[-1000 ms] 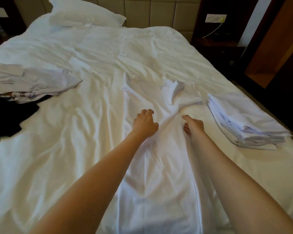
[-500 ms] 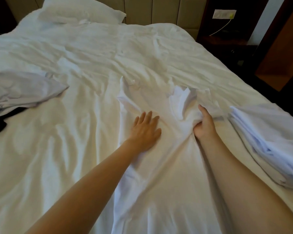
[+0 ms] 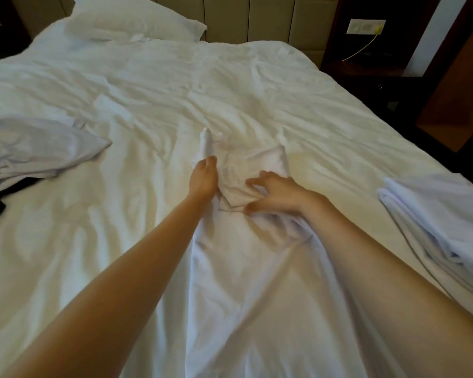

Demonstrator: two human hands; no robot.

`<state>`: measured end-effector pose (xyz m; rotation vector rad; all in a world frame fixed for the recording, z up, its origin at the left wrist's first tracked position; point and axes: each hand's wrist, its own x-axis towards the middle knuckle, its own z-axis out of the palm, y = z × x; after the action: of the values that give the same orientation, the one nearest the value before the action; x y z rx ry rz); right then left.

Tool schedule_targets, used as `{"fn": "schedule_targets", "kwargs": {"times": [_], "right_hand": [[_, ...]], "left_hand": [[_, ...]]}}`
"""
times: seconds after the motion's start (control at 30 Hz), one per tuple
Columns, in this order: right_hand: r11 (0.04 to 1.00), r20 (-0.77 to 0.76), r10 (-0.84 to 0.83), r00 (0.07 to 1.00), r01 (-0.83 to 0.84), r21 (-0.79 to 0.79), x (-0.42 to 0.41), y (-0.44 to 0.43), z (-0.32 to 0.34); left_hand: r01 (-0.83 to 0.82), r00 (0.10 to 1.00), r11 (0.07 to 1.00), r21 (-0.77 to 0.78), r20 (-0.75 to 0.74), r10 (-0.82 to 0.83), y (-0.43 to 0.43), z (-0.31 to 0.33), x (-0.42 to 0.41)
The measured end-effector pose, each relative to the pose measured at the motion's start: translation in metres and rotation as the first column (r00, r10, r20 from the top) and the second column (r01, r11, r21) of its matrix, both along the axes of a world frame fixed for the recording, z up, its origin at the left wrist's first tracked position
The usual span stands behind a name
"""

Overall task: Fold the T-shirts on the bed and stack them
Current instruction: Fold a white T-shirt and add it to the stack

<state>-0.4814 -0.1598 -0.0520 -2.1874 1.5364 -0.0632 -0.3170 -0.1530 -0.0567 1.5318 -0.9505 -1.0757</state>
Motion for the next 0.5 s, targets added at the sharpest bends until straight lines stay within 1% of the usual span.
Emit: {"fn": "schedule_targets", "kwargs": {"times": [0.03, 0.07, 0.1, 0.13, 0.17, 0.2, 0.23, 0.27, 0.3, 0.33, 0.37, 0.4, 0.5], "right_hand": [[0.998, 0.16, -0.066, 0.985, 0.063, 0.025, -0.001, -0.004, -0.002], [0.992, 0.293, -0.125, 0.948, 0.128, 0.007, -0.001, -0.01, -0.004], [0.978, 0.351, -0.167, 0.922, 0.199, -0.059, -0.002, -0.014, -0.005], [0.949, 0.372, -0.209, 0.904, 0.28, -0.147, -0.004, -0.021, -0.006], [0.909, 0.41, -0.262, 0.873, 0.366, -0.198, -0.007, -0.027, -0.007], [0.867, 0.473, -0.341, 0.813, 0.466, -0.176, -0.01, -0.032, -0.008], [0.825, 0.539, -0.444, 0.716, 0.561, -0.066, -0.014, -0.038, -0.011], [0.778, 0.597, -0.547, 0.587, 0.619, 0.103, -0.017, -0.044, -0.015], [0.737, 0.64, -0.622, 0.451, 0.613, 0.286, -0.021, -0.049, -0.018], [0.715, 0.659, -0.666, 0.349, 0.552, 0.43, -0.024, -0.054, -0.019], [0.702, 0.656, -0.693, 0.301, 0.489, 0.518, -0.026, -0.057, -0.019], [0.688, 0.636, -0.715, 0.292, 0.455, 0.565, -0.027, -0.06, -0.021], [0.646, 0.568, -0.761, 0.314, 0.444, 0.621, -0.022, -0.062, -0.021]], "left_hand": [[-0.022, 1.0, 1.0, 0.009, -0.001, 0.022, -0.002, -0.001, 0.003], [-0.046, 0.999, 0.999, 0.008, 0.01, 0.046, -0.002, 0.001, 0.004], [-0.069, 0.997, 0.998, 0.002, 0.036, 0.069, -0.001, 0.003, 0.004], [-0.095, 0.99, 0.995, -0.021, 0.105, 0.097, -0.003, 0.003, 0.006], [-0.127, 0.963, 0.99, -0.061, 0.23, 0.138, -0.009, -0.001, 0.008], [-0.155, 0.918, 0.983, -0.1, 0.354, 0.181, -0.014, -0.002, 0.009], [-0.172, 0.875, 0.977, -0.123, 0.437, 0.209, -0.018, -0.003, 0.012], [-0.174, 0.854, 0.979, -0.109, 0.477, 0.205, -0.023, -0.003, 0.015], [-0.168, 0.866, 0.984, -0.058, 0.468, 0.175, -0.03, -0.003, 0.019], [-0.152, 0.902, 0.988, 0.006, 0.41, 0.136, -0.037, -0.003, 0.023], [-0.127, 0.936, 0.99, 0.062, 0.338, 0.099, -0.045, -0.001, 0.027], [-0.104, 0.959, 0.989, 0.102, 0.273, 0.072, -0.051, 0.0, 0.031], [-0.015, 0.99, 0.985, 0.174, 0.142, -0.01, -0.061, 0.005, 0.038]]}}
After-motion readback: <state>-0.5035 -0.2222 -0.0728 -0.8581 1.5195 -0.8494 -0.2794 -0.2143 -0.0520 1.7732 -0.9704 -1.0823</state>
